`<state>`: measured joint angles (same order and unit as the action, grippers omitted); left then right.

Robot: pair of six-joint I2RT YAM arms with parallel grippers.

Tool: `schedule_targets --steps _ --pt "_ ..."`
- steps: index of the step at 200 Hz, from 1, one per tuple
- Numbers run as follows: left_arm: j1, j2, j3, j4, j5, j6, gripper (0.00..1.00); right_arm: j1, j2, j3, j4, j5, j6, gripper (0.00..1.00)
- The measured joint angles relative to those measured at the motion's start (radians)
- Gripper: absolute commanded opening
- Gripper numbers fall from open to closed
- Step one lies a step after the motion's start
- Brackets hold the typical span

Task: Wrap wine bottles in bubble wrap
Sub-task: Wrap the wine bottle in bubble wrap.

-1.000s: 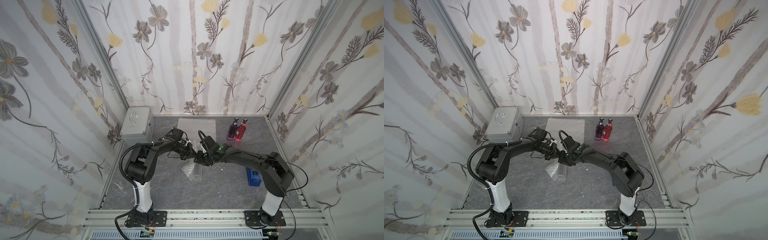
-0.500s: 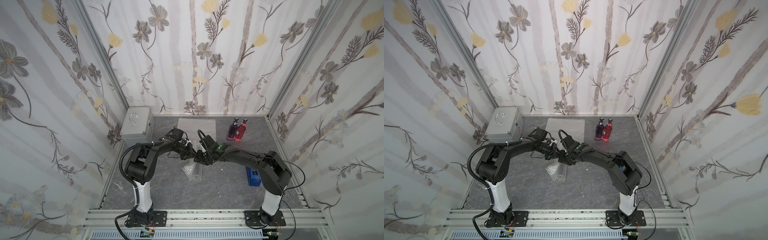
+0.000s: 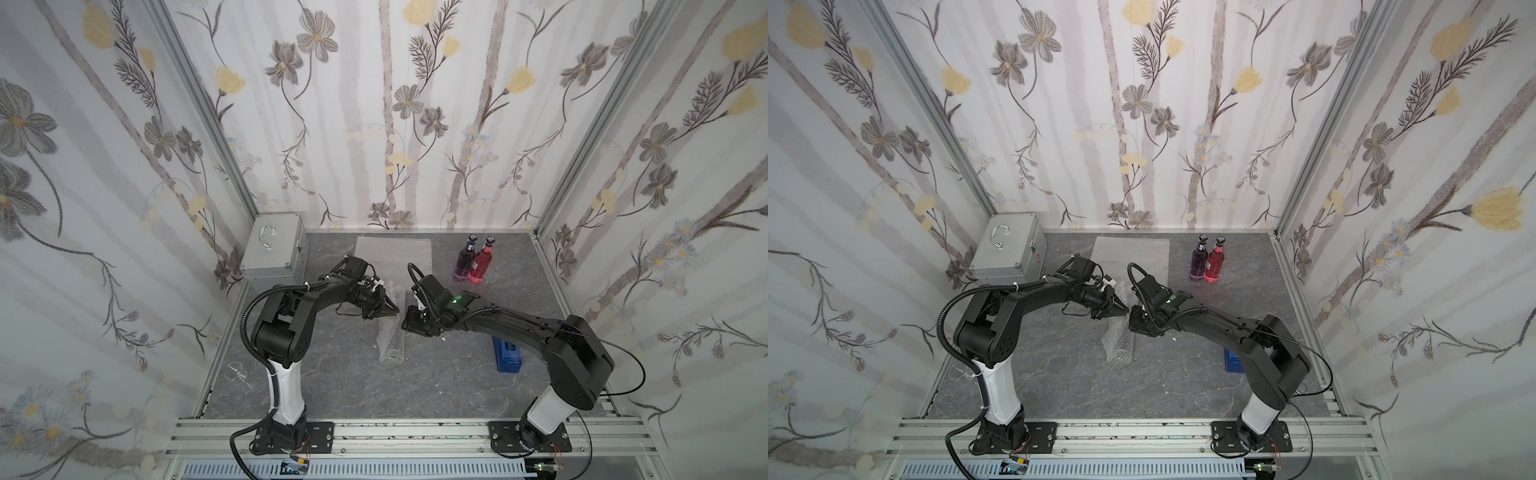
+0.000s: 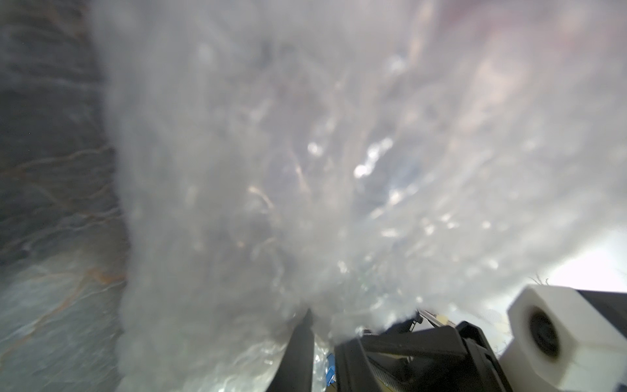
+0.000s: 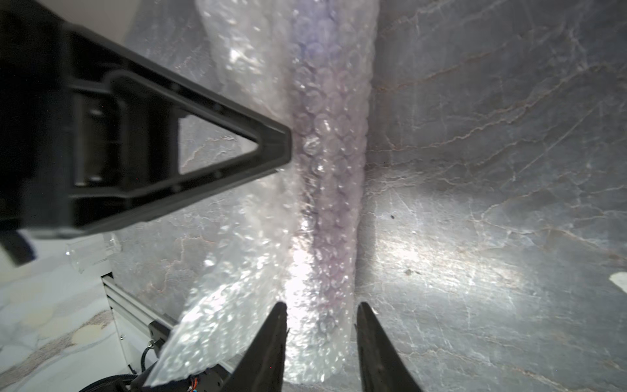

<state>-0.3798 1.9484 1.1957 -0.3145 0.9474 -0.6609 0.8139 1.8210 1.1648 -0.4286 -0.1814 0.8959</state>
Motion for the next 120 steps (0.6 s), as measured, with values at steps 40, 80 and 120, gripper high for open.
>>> schedule_targets --steps 40,80,120 --pt "-0.002 0.000 0.000 0.000 0.000 0.003 0.16 0.014 0.050 0.087 -0.002 0.000 0.026 0.50" --pt "-0.009 0.000 0.005 -0.003 -0.005 0.006 0.16 0.037 0.127 0.123 -0.008 -0.005 0.055 0.39" --pt "-0.010 0.001 0.005 -0.003 -0.005 0.006 0.17 0.040 0.143 0.109 -0.006 -0.009 0.061 0.17"
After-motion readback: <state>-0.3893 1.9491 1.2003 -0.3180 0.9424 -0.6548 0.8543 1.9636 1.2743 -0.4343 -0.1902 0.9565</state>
